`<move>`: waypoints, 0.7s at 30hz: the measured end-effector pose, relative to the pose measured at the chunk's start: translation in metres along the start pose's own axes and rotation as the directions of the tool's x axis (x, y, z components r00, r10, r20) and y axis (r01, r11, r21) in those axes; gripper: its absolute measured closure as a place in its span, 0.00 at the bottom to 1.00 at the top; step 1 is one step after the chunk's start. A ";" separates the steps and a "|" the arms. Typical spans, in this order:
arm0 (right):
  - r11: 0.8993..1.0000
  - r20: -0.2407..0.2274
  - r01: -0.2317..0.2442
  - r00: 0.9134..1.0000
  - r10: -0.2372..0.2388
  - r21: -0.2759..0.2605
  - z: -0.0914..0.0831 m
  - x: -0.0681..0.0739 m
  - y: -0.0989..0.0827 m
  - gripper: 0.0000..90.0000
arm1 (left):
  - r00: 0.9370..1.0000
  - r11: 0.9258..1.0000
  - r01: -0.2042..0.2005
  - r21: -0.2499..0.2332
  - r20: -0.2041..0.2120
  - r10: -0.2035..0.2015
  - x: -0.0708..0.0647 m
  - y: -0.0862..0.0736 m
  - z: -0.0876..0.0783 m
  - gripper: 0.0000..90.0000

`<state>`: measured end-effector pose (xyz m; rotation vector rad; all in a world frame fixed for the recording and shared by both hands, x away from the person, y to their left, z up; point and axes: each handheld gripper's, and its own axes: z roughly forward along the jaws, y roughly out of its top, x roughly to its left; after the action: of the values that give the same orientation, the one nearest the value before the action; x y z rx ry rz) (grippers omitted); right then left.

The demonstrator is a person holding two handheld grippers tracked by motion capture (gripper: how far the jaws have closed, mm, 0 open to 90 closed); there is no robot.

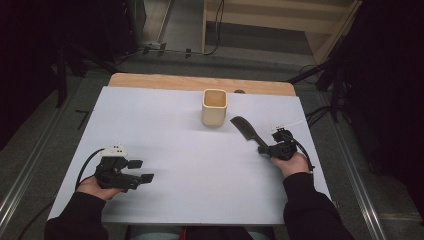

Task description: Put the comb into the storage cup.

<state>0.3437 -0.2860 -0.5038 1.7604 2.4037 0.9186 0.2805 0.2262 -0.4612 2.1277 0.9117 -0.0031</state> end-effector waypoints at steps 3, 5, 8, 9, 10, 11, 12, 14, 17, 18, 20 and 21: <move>1.000 -0.018 0.016 1.000 -0.017 -0.019 -0.002 0.001 0.000 0.94 | 1.000 1.000 0.002 -0.004 0.003 -0.002 0.000 0.000 0.000 0.29; 0.999 -0.029 0.020 0.999 -0.021 -0.037 -0.007 0.004 0.000 0.90 | 1.000 1.000 0.002 -0.004 0.001 -0.002 0.001 0.000 -0.001 0.29; 0.998 -0.042 0.031 0.999 -0.033 -0.063 -0.013 0.009 -0.001 0.82 | 1.000 1.000 0.003 -0.006 0.002 -0.003 0.001 0.000 -0.001 0.29; 0.996 -0.050 0.040 0.998 -0.044 -0.074 -0.016 0.011 -0.003 0.78 | 1.000 1.000 0.004 -0.007 0.002 -0.004 0.001 0.000 -0.001 0.29; 0.995 -0.055 0.048 0.997 -0.052 -0.083 -0.018 0.013 -0.004 0.73 | 1.000 1.000 0.002 -0.007 0.002 -0.002 0.001 0.000 -0.001 0.29; 0.995 -0.063 0.050 0.996 -0.056 -0.090 -0.020 0.014 -0.005 0.68 | 1.000 1.000 0.002 -0.006 0.002 -0.002 0.001 0.000 -0.001 0.29; 0.994 -0.069 0.054 0.996 -0.061 -0.096 -0.022 0.016 -0.007 0.64 | 1.000 1.000 0.000 -0.006 0.002 0.000 0.001 0.000 -0.001 0.29; 0.993 -0.079 0.067 0.994 -0.075 -0.095 -0.025 0.019 -0.011 0.56 | 1.000 1.000 0.001 -0.008 0.002 -0.001 0.001 0.000 -0.001 0.29; 0.991 -0.084 0.081 0.992 -0.090 -0.105 -0.028 0.023 -0.015 0.49 | 1.000 1.000 0.001 -0.007 0.002 -0.001 0.001 0.000 -0.001 0.29; 0.990 -0.085 0.085 0.992 -0.095 -0.114 -0.029 0.024 -0.017 0.47 | 1.000 1.000 0.002 -0.008 0.001 -0.002 0.001 0.000 -0.001 0.29; 0.989 -0.099 0.090 0.990 -0.102 -0.121 -0.030 0.026 -0.019 0.47 | 1.000 1.000 0.002 -0.010 -0.001 -0.002 0.001 0.001 -0.001 0.29; 0.989 -0.103 0.089 0.989 -0.102 -0.121 -0.032 0.028 -0.021 0.46 | 1.000 1.000 0.003 -0.010 -0.001 -0.003 0.001 0.001 -0.002 0.29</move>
<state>0.3044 -0.2793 -0.4785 1.5802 2.4191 1.1456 0.2811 0.2277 -0.4600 2.1169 0.9139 0.0017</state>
